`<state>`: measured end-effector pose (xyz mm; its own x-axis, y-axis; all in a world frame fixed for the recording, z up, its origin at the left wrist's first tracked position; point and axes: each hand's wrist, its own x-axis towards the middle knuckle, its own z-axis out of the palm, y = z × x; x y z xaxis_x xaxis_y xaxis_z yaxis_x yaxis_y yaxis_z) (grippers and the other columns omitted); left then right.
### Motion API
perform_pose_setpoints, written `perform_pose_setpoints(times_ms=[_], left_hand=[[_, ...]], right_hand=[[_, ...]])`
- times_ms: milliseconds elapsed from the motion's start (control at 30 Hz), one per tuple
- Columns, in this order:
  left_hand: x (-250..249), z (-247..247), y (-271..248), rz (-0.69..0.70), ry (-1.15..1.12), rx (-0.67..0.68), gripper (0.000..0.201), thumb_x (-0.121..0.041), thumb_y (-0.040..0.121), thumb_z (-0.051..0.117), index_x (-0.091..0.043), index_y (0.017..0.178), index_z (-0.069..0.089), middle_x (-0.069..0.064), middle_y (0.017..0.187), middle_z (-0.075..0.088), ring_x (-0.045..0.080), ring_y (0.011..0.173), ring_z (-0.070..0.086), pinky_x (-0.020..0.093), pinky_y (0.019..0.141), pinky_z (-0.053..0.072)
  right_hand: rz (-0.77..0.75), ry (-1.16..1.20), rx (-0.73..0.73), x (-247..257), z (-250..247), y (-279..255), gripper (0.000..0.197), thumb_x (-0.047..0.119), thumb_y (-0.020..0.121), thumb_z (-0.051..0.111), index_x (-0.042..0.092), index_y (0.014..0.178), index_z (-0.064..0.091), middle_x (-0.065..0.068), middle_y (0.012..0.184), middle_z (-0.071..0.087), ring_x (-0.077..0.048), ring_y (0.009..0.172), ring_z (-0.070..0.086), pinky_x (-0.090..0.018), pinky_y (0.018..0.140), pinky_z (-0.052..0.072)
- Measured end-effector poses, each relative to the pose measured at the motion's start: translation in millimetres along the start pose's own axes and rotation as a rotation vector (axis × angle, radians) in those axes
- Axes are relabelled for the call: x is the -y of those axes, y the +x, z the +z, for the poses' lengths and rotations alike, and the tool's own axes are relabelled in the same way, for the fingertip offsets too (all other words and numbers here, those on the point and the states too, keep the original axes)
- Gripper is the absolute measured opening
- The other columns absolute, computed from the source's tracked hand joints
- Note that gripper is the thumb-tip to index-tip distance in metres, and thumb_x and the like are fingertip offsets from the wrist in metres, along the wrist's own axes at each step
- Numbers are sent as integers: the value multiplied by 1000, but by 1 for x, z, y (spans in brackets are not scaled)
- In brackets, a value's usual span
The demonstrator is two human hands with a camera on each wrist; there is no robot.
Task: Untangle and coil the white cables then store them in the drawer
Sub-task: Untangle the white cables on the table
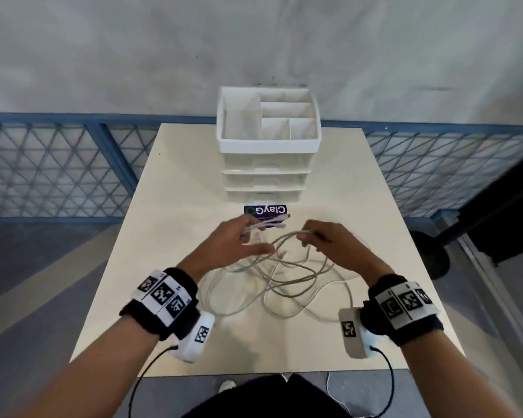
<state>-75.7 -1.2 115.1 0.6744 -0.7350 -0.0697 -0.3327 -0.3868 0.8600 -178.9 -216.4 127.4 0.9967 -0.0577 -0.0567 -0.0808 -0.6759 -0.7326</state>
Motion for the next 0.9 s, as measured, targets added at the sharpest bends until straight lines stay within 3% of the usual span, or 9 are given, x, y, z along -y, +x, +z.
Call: perform_pose_setpoints(times_ms=[100, 200, 333, 467, 533, 600, 733, 833, 900], left_hand=[[0, 15, 5, -8, 16, 19, 21, -28, 71, 80, -19, 85, 67, -15, 41, 43, 2, 43, 34, 14, 48, 25], [12, 13, 0, -3, 22, 39, 18, -21, 83, 70, -27, 68, 63, -19, 47, 53, -4, 49, 43, 14, 55, 33], [19, -15, -15, -5, 103, 23, 17, -35, 84, 63, -22, 72, 62, -14, 50, 54, 1, 50, 45, 18, 53, 34], [-7, -43, -22, 50, -8, -132, 18, -24, 91, 58, -14, 75, 58, -12, 49, 44, 3, 45, 33, 14, 46, 26], [-26, -56, -20, 87, -52, -253, 16, -17, 93, 55, -9, 80, 58, -11, 53, 43, 5, 48, 31, 13, 45, 24], [-40, -69, -18, 124, -39, -354, 17, -19, 94, 54, -5, 85, 59, -1, 61, 46, 11, 53, 33, 16, 47, 25], [-51, -83, -15, 192, -84, -479, 18, -24, 93, 54, -10, 81, 57, 11, 67, 42, 16, 58, 31, 18, 49, 25], [-36, -90, -13, 119, -48, -557, 18, -23, 93, 54, -19, 76, 57, -6, 55, 43, 6, 46, 31, 17, 46, 26], [-16, -94, -12, -23, 141, -520, 18, -29, 92, 55, -19, 78, 60, -12, 48, 45, 5, 47, 42, 26, 49, 31]], right_hand=[[-44, 95, 34, 22, 4, -3, 22, 19, 91, 57, 27, 71, 58, 23, 53, 56, 3, 54, 50, -7, 55, 36], [9, 107, 73, 7, 13, -13, 20, 25, 88, 62, 9, 75, 60, 11, 53, 47, -3, 50, 41, -13, 53, 33], [182, 231, 106, -37, 24, -28, 23, 24, 87, 63, 14, 68, 54, -1, 58, 47, -5, 49, 44, -15, 55, 38], [198, 128, 80, -58, 29, -26, 19, 26, 92, 56, 13, 77, 55, 9, 68, 65, 0, 63, 55, -18, 67, 40], [159, 81, 37, -57, 26, -17, 15, 23, 91, 56, 15, 79, 55, 19, 68, 64, 7, 66, 55, -17, 70, 39], [96, 59, -66, -54, 20, -7, 8, 17, 90, 59, 15, 82, 57, 15, 75, 62, 9, 69, 56, -15, 70, 40], [5, -147, -227, -58, 5, 11, 7, 11, 86, 63, 4, 88, 63, -2, 87, 51, -12, 73, 50, -17, 68, 38], [24, -186, -359, -55, -6, 15, 11, 11, 89, 57, 0, 87, 57, -7, 82, 50, -24, 70, 47, -36, 69, 43], [19, -118, -427, -42, -20, 14, 15, 14, 94, 50, 0, 89, 51, -11, 75, 57, -25, 65, 50, -30, 66, 40]])
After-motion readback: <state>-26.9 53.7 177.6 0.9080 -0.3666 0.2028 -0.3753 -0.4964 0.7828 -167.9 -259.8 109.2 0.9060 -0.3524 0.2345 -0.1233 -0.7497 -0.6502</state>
